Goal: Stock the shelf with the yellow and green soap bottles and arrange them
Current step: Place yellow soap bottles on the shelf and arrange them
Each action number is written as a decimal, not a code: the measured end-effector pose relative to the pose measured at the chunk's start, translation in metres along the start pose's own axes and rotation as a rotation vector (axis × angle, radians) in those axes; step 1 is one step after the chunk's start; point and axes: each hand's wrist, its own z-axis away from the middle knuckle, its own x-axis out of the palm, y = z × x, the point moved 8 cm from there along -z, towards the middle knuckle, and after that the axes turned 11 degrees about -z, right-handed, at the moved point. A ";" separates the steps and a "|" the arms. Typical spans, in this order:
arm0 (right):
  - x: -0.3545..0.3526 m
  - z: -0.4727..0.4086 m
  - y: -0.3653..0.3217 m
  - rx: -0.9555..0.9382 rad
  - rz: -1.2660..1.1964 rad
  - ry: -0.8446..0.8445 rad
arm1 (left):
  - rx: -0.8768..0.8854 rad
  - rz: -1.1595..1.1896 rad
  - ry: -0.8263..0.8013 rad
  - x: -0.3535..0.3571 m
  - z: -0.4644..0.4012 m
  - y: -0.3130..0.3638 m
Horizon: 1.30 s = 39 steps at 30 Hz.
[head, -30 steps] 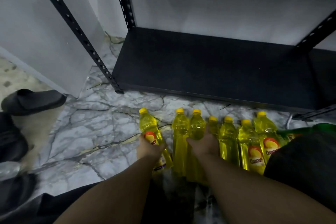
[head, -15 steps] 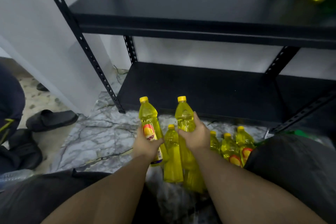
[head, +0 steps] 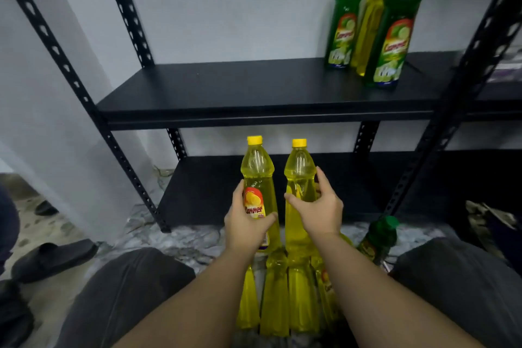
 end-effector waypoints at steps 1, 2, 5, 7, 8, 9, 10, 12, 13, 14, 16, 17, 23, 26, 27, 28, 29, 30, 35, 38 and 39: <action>-0.009 -0.002 -0.003 -0.001 -0.015 0.015 | 0.020 0.008 -0.004 0.004 -0.001 0.010; -0.019 -0.004 -0.006 -0.002 -0.032 0.030 | 0.045 0.015 -0.006 0.009 -0.001 0.020; -0.043 -0.008 -0.016 -0.014 -0.080 0.068 | 0.105 0.030 -0.007 0.019 -0.003 0.042; -0.054 -0.010 -0.023 -0.019 -0.096 0.095 | 0.128 0.043 0.011 0.024 -0.004 0.053; -0.058 -0.011 -0.027 -0.029 -0.107 0.110 | 0.139 0.046 0.025 0.025 -0.005 0.057; -0.062 -0.013 -0.032 -0.044 -0.119 0.123 | 0.152 0.047 0.039 0.025 -0.005 0.063; -0.064 -0.014 -0.037 -0.059 -0.134 0.135 | 0.169 0.050 0.054 0.025 -0.006 0.069; -0.068 -0.018 -0.048 -0.091 -0.162 0.154 | 0.215 0.069 0.069 0.020 -0.010 0.083; -0.069 -0.021 -0.055 -0.112 -0.176 0.159 | 0.237 0.078 0.071 0.017 -0.013 0.091; -0.070 -0.025 -0.064 -0.136 -0.190 0.161 | 0.259 0.086 0.072 0.012 -0.016 0.099; -0.071 -0.034 -0.087 -0.188 -0.215 0.160 | 0.313 0.100 0.078 0.000 -0.023 0.119; -0.071 -0.040 -0.100 -0.212 -0.227 0.157 | 0.340 0.106 0.084 -0.007 -0.026 0.128; -0.078 -0.069 -0.175 -0.311 -0.265 0.166 | 0.421 0.155 0.109 -0.040 -0.046 0.186; -0.081 -0.087 -0.217 -0.381 -0.268 0.168 | 0.445 0.207 0.151 -0.059 -0.066 0.223; -0.082 -0.094 -0.232 -0.407 -0.269 0.173 | 0.455 0.213 0.169 -0.066 -0.074 0.237; -0.083 -0.101 -0.246 -0.431 -0.266 0.178 | 0.464 0.217 0.183 -0.072 -0.082 0.250; -0.082 -0.109 -0.259 -0.449 -0.263 0.184 | 0.471 0.218 0.194 -0.078 -0.089 0.262; -0.081 -0.118 -0.270 -0.462 -0.262 0.189 | 0.477 0.217 0.202 -0.083 -0.097 0.273; -0.068 -0.158 -0.288 -0.428 -0.278 0.193 | 0.454 0.217 0.218 -0.090 -0.134 0.293; -0.056 -0.176 -0.283 -0.410 -0.249 0.172 | 0.434 0.206 0.230 -0.086 -0.156 0.289; -0.053 -0.181 -0.279 -0.408 -0.248 0.164 | 0.426 0.201 0.235 -0.085 -0.163 0.286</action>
